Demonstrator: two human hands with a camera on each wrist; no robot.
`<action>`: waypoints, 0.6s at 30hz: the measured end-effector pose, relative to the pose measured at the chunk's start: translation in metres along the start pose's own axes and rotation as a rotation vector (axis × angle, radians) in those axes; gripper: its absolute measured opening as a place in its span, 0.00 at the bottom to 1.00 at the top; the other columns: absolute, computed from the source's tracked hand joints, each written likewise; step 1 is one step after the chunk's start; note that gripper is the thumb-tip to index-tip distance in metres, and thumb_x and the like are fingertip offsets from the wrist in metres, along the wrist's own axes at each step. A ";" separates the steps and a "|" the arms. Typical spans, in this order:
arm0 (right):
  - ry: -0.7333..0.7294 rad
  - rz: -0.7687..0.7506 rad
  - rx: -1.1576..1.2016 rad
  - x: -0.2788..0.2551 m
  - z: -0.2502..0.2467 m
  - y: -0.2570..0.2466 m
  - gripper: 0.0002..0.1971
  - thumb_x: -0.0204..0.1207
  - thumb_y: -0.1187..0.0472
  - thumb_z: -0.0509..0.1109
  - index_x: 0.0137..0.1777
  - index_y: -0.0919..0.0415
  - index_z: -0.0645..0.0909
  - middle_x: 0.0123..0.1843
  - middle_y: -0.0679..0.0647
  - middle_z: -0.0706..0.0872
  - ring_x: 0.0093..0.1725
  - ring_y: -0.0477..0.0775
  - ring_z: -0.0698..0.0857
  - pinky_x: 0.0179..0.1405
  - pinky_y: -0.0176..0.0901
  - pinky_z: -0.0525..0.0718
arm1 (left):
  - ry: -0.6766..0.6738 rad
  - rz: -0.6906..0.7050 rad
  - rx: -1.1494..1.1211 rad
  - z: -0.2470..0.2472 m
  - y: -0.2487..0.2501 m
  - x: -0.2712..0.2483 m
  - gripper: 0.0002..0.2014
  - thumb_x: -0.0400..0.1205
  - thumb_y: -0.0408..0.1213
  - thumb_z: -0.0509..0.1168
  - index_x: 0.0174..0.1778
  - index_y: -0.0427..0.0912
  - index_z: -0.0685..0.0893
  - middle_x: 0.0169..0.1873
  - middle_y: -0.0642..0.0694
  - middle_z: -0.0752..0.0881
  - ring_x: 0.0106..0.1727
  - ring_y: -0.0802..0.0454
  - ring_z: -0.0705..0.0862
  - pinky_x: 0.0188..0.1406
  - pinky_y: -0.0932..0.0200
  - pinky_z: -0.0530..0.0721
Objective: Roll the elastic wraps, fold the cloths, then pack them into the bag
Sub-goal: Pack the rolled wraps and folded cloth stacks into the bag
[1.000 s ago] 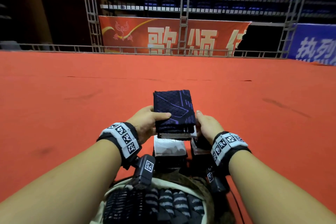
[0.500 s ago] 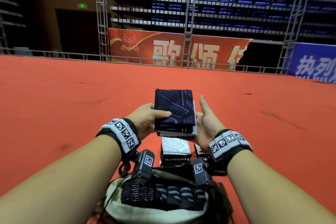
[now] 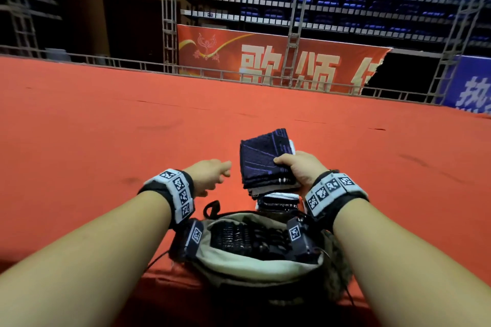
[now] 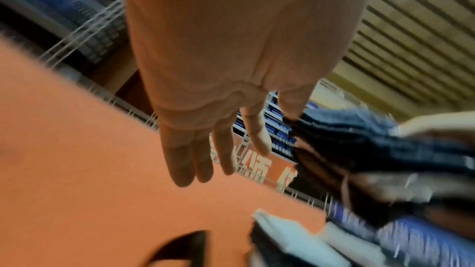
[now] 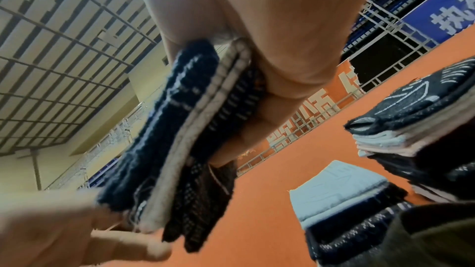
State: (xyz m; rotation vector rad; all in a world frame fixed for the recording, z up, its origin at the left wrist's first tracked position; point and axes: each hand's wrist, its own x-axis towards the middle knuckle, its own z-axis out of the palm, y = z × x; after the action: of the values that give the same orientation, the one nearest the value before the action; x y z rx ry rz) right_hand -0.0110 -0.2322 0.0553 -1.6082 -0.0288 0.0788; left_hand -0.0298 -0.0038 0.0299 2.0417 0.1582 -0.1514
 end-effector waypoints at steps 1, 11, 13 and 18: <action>0.014 0.022 -0.048 -0.002 0.001 0.003 0.10 0.72 0.64 0.76 0.52 0.67 0.85 0.39 0.64 0.89 0.38 0.65 0.89 0.48 0.70 0.89 | 0.024 0.010 0.263 -0.002 -0.011 0.001 0.16 0.86 0.52 0.64 0.58 0.43 0.85 0.56 0.41 0.86 0.50 0.45 0.80 0.50 0.53 0.76; -0.039 0.207 -0.173 -0.015 0.028 0.042 0.19 0.56 0.54 0.81 0.46 0.62 0.86 0.44 0.66 0.91 0.45 0.69 0.91 0.56 0.78 0.85 | -0.082 -0.199 0.734 0.006 -0.066 -0.016 0.19 0.83 0.54 0.69 0.46 0.39 0.89 0.42 0.41 0.88 0.37 0.45 0.81 0.23 0.61 0.72; -0.070 0.271 -0.050 -0.027 0.040 0.045 0.07 0.69 0.60 0.77 0.46 0.62 0.88 0.43 0.66 0.90 0.43 0.67 0.89 0.54 0.73 0.87 | -0.064 -0.201 0.687 0.004 -0.071 -0.015 0.16 0.81 0.45 0.70 0.50 0.34 0.92 0.39 0.40 0.90 0.33 0.45 0.82 0.23 0.63 0.76; -0.091 0.264 -0.275 -0.010 0.048 0.084 0.33 0.43 0.55 0.85 0.51 0.67 0.86 0.48 0.68 0.92 0.47 0.71 0.92 0.50 0.74 0.89 | -0.097 -0.249 0.452 -0.001 -0.089 -0.004 0.16 0.66 0.38 0.74 0.46 0.31 0.91 0.34 0.37 0.90 0.34 0.42 0.88 0.45 0.37 0.93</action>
State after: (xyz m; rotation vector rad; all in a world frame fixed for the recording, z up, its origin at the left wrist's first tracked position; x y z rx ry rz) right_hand -0.0270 -0.1886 -0.0296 -1.8752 0.1073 0.3656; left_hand -0.0494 0.0371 -0.0466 2.4515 0.3424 -0.4773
